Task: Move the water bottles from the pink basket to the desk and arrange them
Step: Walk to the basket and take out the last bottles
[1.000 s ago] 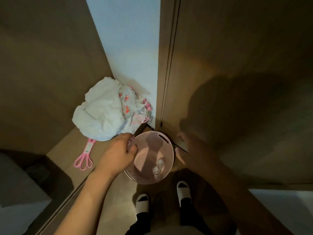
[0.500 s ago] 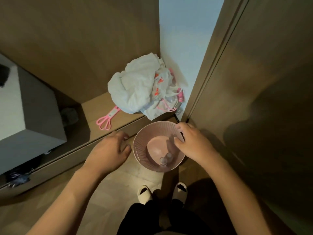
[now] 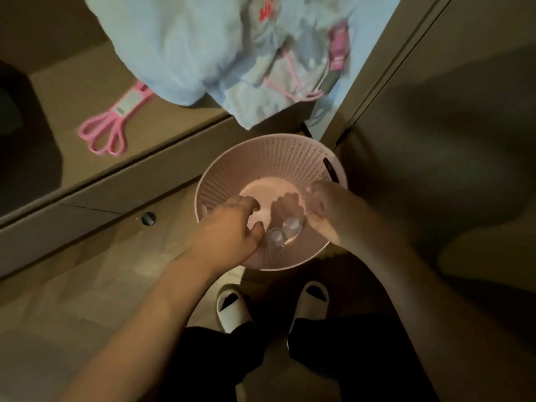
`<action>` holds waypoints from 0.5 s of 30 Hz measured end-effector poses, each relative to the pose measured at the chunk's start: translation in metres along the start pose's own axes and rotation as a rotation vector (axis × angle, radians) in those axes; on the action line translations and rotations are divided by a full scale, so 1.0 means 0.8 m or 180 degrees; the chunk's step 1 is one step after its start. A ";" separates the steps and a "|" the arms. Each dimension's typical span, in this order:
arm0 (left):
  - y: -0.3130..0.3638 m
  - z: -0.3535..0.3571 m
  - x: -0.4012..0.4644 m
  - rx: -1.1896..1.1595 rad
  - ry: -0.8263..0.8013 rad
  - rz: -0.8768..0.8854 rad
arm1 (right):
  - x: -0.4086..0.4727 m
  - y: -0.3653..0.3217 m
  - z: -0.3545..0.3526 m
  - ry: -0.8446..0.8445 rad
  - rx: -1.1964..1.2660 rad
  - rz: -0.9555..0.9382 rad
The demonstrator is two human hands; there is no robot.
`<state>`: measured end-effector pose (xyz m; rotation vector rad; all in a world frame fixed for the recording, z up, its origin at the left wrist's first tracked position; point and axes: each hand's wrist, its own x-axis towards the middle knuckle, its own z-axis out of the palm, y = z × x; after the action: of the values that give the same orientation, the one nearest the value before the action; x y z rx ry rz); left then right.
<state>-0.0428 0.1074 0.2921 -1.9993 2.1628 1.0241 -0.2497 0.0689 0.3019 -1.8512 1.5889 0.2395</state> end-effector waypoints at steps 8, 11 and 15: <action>-0.123 0.168 0.165 0.0388 -0.0093 0.0190 | 0.159 0.107 0.190 -0.0382 -0.0369 -0.0133; -0.137 0.205 0.188 0.0720 0.0049 0.0353 | 0.200 0.126 0.232 -0.0484 -0.0939 -0.0253; -0.132 0.224 0.177 0.0959 -0.0308 0.0491 | 0.206 0.116 0.225 -0.0621 -0.1163 -0.0278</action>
<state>-0.0460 0.0705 0.0432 -1.6418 2.2867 0.7358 -0.2460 0.0406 0.0422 -2.0903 1.3943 0.6879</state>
